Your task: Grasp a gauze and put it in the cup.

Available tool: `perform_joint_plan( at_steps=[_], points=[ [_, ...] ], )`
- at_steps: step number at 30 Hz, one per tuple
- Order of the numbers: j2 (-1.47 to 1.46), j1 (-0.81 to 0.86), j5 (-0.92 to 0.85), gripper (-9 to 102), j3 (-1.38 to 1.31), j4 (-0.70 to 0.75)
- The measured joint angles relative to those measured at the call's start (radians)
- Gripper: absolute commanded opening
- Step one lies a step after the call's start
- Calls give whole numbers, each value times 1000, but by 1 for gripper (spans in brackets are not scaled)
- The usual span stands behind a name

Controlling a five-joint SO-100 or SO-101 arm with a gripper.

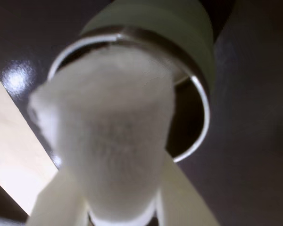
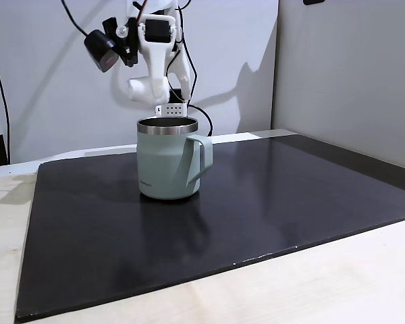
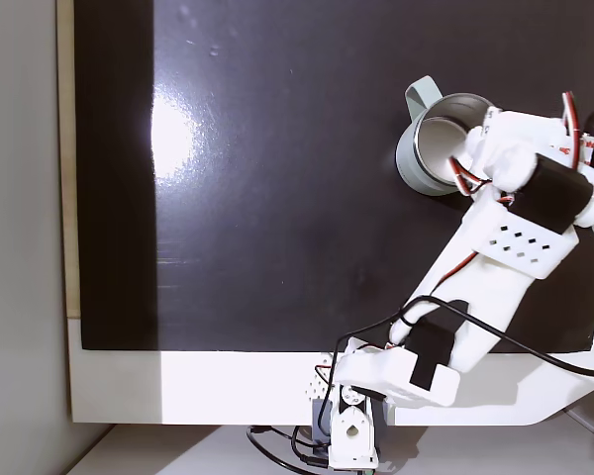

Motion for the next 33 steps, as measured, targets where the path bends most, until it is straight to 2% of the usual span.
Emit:
perform_joint_plan(
  at_steps=[16, 24, 33],
  points=[
    [8, -94, -8, 0, 106, -2],
    [31, -91, -8, 31, 115, -2],
    [31, -64, -8, 34, 115, -2]
  ],
)
